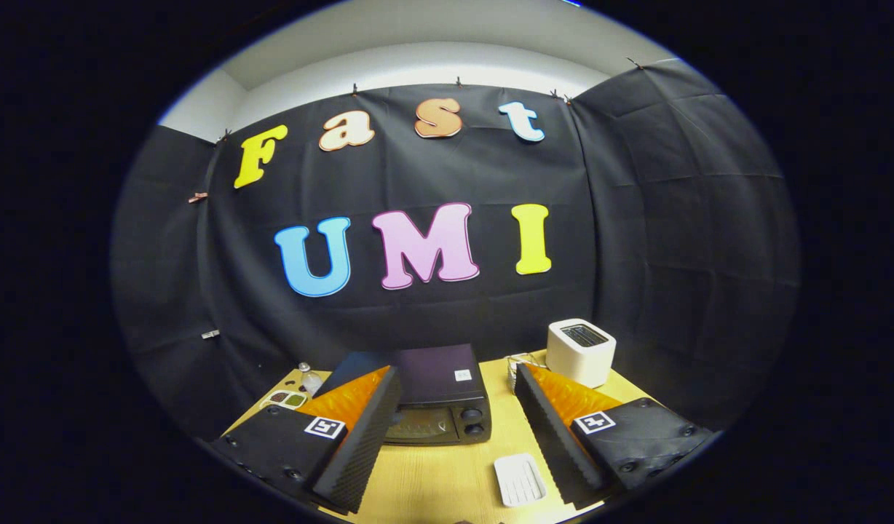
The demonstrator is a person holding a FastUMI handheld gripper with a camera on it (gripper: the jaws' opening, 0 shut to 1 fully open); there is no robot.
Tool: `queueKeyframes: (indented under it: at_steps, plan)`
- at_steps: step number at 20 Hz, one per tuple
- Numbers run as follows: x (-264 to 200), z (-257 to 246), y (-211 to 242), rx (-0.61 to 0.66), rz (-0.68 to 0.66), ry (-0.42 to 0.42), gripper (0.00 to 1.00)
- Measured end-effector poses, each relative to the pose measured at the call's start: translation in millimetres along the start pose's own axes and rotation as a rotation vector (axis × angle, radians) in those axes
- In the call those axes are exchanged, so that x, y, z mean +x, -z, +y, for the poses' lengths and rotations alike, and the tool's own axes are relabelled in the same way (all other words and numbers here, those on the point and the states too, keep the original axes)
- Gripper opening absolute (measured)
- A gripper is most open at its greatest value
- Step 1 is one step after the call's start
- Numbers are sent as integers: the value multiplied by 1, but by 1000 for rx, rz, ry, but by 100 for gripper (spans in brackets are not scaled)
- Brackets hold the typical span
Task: Open the toaster oven, put the food inside, and close the toaster oven door.
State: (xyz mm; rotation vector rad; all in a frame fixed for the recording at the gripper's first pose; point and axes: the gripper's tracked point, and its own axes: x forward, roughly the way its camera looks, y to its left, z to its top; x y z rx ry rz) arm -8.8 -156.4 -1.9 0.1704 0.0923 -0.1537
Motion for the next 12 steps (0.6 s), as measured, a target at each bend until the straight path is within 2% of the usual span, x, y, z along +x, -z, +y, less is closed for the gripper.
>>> queueKeyframes:
  at_steps: [6,12]
  plan:
    - [11,33,-12,-41,-29,-83,98]
    - [18,48,-11,-59,-22,-105,98]
